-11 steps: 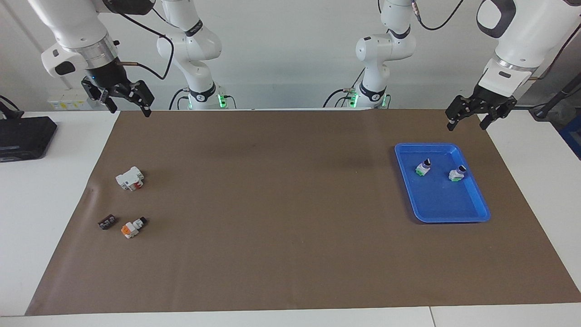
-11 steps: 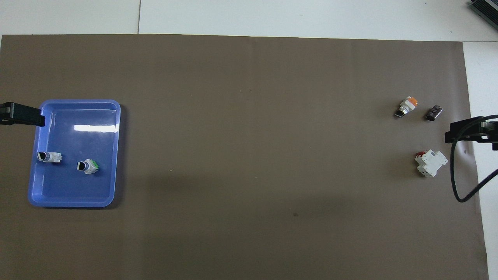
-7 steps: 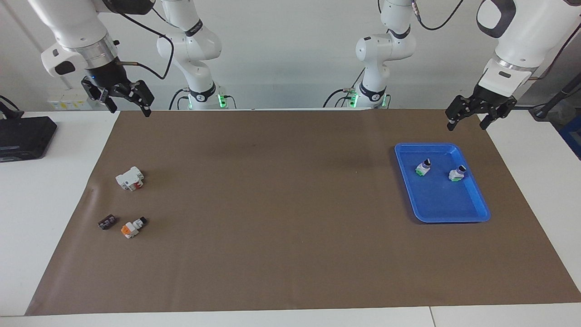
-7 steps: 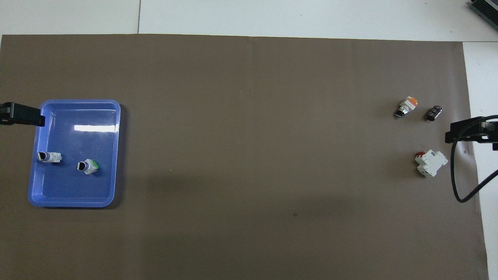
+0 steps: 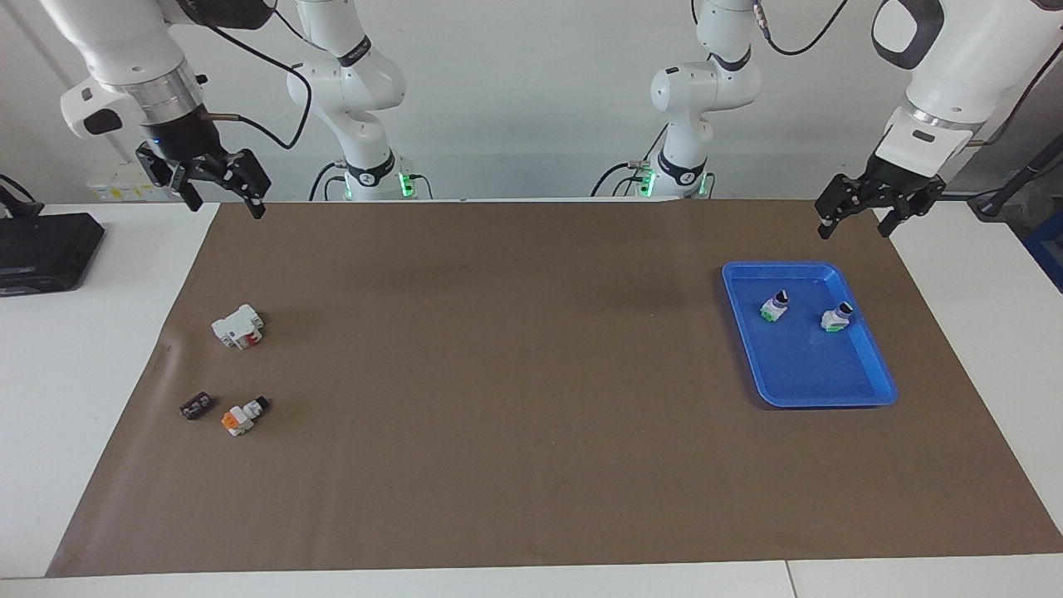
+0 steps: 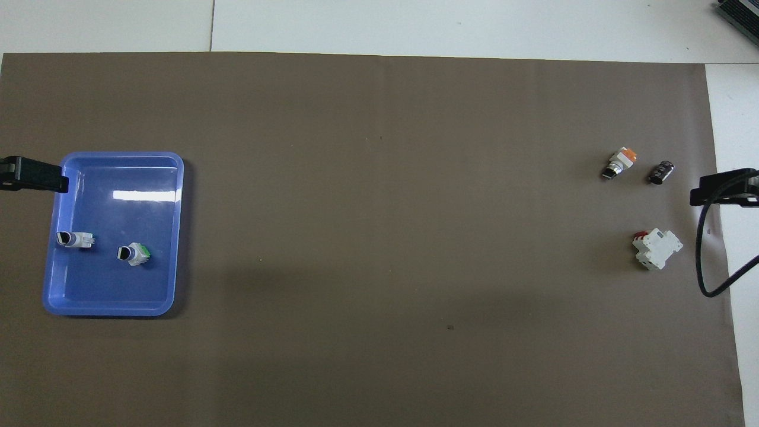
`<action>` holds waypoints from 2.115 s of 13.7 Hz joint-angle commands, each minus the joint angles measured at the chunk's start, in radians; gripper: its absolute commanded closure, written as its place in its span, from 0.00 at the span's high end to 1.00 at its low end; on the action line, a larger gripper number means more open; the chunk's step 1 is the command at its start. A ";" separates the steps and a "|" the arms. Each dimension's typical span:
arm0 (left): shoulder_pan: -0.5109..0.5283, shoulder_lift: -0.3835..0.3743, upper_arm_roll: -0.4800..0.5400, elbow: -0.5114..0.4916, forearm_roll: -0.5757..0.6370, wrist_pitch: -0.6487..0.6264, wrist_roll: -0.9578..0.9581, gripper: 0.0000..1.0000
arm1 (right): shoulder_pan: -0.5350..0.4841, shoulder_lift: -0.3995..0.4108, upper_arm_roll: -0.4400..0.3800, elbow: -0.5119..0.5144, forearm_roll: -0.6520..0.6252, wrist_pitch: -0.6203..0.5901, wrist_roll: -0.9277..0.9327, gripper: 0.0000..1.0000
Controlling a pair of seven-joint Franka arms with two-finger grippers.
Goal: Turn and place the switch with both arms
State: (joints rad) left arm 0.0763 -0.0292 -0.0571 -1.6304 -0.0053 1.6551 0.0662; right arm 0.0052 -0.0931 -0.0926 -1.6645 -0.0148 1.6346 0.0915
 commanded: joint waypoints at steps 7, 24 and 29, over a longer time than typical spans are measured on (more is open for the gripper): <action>0.011 -0.029 -0.004 -0.032 -0.010 0.005 -0.008 1.00 | -0.093 0.234 0.004 -0.215 -0.001 0.586 0.059 1.00; 0.011 -0.029 -0.004 -0.032 -0.010 0.003 -0.008 1.00 | -0.123 0.573 0.007 -0.187 0.078 0.919 0.211 0.85; 0.011 -0.029 -0.004 -0.032 -0.010 0.005 -0.008 1.00 | -0.126 0.575 0.008 -0.187 0.078 0.913 0.212 0.00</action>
State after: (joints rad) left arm 0.0763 -0.0294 -0.0571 -1.6307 -0.0053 1.6551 0.0658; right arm -0.1076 0.4769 -0.0981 -1.8557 0.0546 2.5574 0.2906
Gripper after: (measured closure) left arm 0.000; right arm 0.551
